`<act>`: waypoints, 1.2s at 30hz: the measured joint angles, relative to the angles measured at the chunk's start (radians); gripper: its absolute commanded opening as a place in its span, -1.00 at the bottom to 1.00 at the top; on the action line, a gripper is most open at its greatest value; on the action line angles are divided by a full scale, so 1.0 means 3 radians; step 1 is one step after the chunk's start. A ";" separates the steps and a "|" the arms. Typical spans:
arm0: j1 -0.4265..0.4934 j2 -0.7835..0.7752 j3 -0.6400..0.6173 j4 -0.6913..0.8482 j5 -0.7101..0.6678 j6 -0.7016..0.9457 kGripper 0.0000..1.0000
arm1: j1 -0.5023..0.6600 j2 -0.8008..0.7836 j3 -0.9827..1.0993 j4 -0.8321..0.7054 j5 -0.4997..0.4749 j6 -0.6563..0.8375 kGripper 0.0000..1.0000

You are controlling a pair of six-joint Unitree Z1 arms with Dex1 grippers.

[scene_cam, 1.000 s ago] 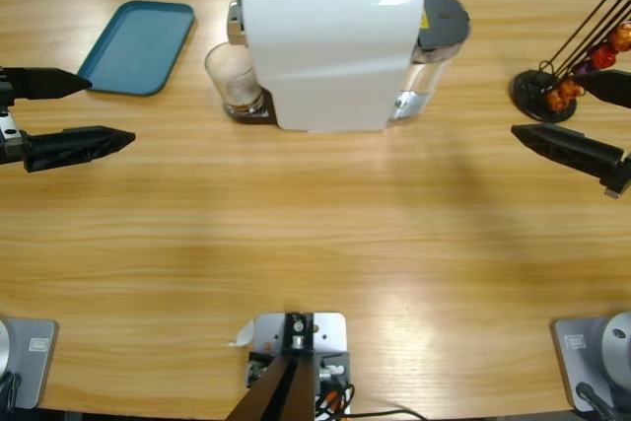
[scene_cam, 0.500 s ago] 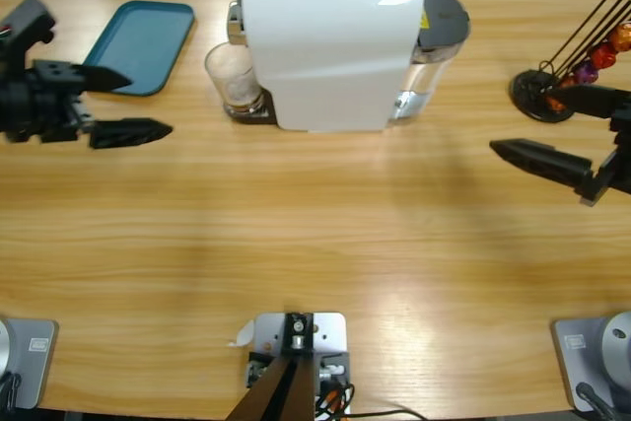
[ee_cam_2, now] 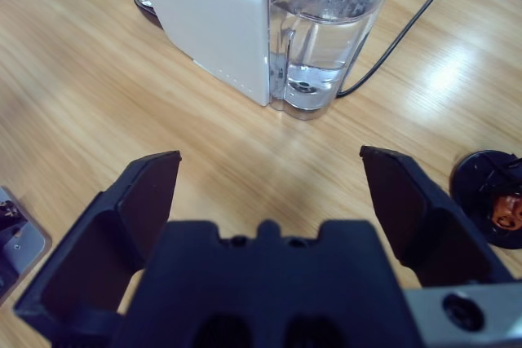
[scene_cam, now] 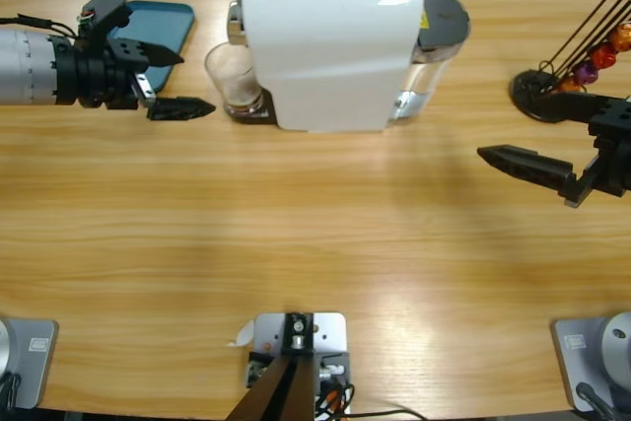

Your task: Pour coffee

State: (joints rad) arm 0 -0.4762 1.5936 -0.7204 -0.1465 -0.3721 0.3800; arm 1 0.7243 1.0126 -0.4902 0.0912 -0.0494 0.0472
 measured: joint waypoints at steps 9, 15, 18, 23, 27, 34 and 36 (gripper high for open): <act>0.0000 0.0287 -0.0165 -0.0169 0.0017 -0.0002 1.00 | 0.0000 0.0062 -0.0003 0.0000 0.0025 0.0000 0.97; 0.0000 0.0455 -0.0165 -0.0306 -0.0001 -0.0045 1.00 | 0.0000 0.0110 -0.0003 0.0000 0.0026 0.0000 0.97; 0.0000 0.0513 -0.0165 -0.0365 -0.0001 -0.0063 1.00 | 0.0000 0.0110 -0.0003 0.0000 0.0026 0.0000 0.97; 0.0000 0.0590 -0.0193 -0.0422 -0.0006 -0.0089 1.00 | 0.0000 0.0110 -0.0003 0.0000 0.0026 0.0000 0.97; 0.0000 0.0641 -0.0258 -0.0471 -0.0076 -0.0091 1.00 | 0.0000 0.0110 -0.0004 0.0002 0.0026 0.0000 0.97; -0.0014 0.0751 -0.0324 -0.0484 -0.0081 -0.0091 0.97 | 0.0000 0.0110 -0.0011 0.0005 0.0026 0.0000 0.97; -0.0026 0.0772 -0.0324 -0.0484 -0.0081 -0.0091 0.91 | 0.0000 0.0110 -0.0011 0.0005 0.0026 0.0000 0.97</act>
State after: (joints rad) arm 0 -0.4841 1.8252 -0.8175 -0.2917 -0.3963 0.3526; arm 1 0.7243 1.0455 -0.4934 0.0928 -0.0418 0.0472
